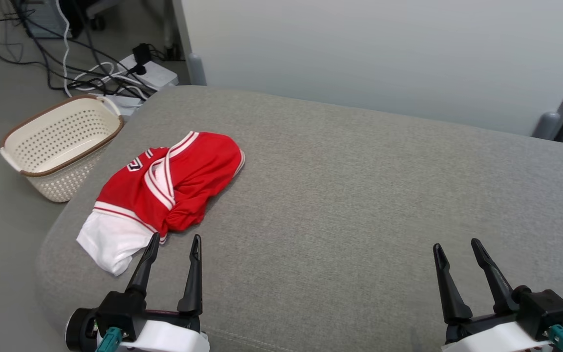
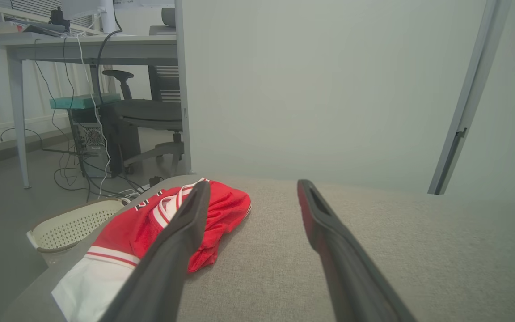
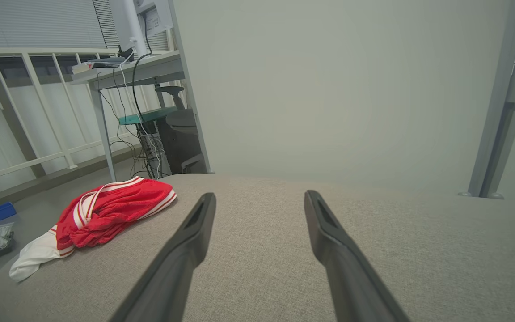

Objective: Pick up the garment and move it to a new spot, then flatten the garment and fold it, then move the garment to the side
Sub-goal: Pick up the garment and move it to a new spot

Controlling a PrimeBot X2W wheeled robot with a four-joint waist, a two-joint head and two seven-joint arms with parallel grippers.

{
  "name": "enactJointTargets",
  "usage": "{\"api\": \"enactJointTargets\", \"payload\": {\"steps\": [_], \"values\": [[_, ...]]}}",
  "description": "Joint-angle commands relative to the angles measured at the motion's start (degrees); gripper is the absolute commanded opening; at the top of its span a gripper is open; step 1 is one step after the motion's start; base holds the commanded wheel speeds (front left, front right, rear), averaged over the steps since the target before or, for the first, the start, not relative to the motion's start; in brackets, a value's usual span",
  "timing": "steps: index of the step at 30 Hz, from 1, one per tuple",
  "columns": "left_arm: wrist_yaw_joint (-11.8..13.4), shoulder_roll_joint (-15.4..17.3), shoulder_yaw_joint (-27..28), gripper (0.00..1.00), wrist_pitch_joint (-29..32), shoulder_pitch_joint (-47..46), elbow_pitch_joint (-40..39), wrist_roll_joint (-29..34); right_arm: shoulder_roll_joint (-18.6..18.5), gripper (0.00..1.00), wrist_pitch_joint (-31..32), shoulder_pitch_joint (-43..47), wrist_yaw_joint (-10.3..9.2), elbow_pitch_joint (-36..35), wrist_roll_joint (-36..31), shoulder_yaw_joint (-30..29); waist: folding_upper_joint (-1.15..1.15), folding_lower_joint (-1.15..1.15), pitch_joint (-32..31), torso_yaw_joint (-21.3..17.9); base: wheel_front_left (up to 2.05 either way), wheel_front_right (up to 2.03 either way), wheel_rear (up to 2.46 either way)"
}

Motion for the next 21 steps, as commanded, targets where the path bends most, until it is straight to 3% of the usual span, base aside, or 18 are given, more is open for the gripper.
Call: {"api": "enactJointTargets", "payload": {"steps": [1,11,21], "values": [[0.51,0.13,1.66,1.00,-0.33,-2.74,-1.69,-0.73,-0.73,1.00,-0.67,-2.30,0.03,-1.83,0.31,1.48,0.00,0.00,0.49,2.47,0.00,0.00,0.00],[1.58,0.13,1.26,1.00,-0.33,-2.34,-1.72,-1.73,-1.32,1.00,-0.67,-1.89,0.03,-1.50,0.59,1.84,0.00,0.00,0.56,9.00,0.00,0.00,0.00],[2.17,0.13,2.72,1.00,-0.33,-4.98,0.58,-4.22,-2.73,1.00,-0.67,-2.17,0.03,-1.16,0.36,2.53,0.00,0.00,2.57,9.97,0.00,0.00,0.00]]}}
